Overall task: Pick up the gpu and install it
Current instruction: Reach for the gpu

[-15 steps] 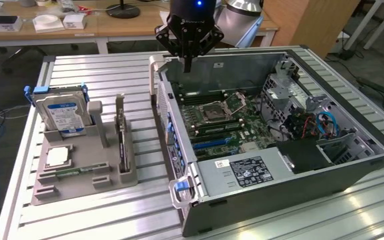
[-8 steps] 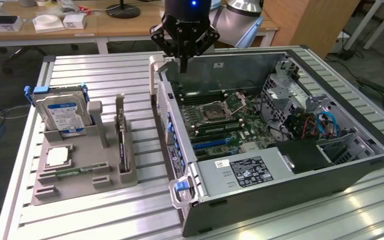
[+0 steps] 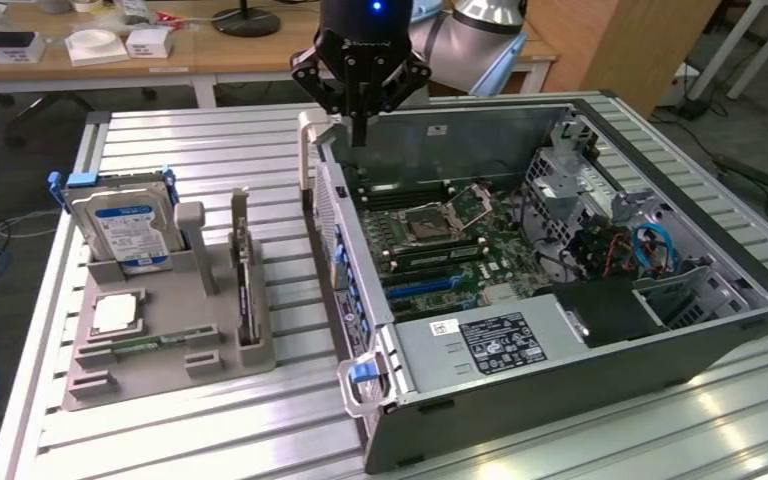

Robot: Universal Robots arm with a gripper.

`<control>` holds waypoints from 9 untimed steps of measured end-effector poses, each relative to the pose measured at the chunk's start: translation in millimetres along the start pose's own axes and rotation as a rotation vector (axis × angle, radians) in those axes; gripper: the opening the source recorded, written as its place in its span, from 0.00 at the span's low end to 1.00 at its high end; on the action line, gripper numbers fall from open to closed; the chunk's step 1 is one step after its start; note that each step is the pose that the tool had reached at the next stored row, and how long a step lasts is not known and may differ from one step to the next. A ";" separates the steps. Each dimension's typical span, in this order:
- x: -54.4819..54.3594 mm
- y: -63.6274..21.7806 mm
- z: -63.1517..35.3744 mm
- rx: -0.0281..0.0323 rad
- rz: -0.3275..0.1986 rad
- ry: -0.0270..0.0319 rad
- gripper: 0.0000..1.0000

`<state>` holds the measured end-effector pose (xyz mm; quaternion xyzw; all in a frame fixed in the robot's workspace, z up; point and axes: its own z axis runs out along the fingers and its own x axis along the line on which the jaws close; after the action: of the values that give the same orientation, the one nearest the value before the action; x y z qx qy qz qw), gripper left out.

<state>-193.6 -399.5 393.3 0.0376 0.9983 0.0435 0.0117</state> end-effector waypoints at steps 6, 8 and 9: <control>6.2 -0.5 -0.1 -0.0001 0.000 0.0000 0.10; 8.2 -0.6 -0.2 0.0000 0.000 0.0000 0.10; 9.2 -0.7 -0.2 0.0000 0.000 0.0000 0.10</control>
<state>-202.8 -399.5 393.3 0.0377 0.9983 0.0435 0.0117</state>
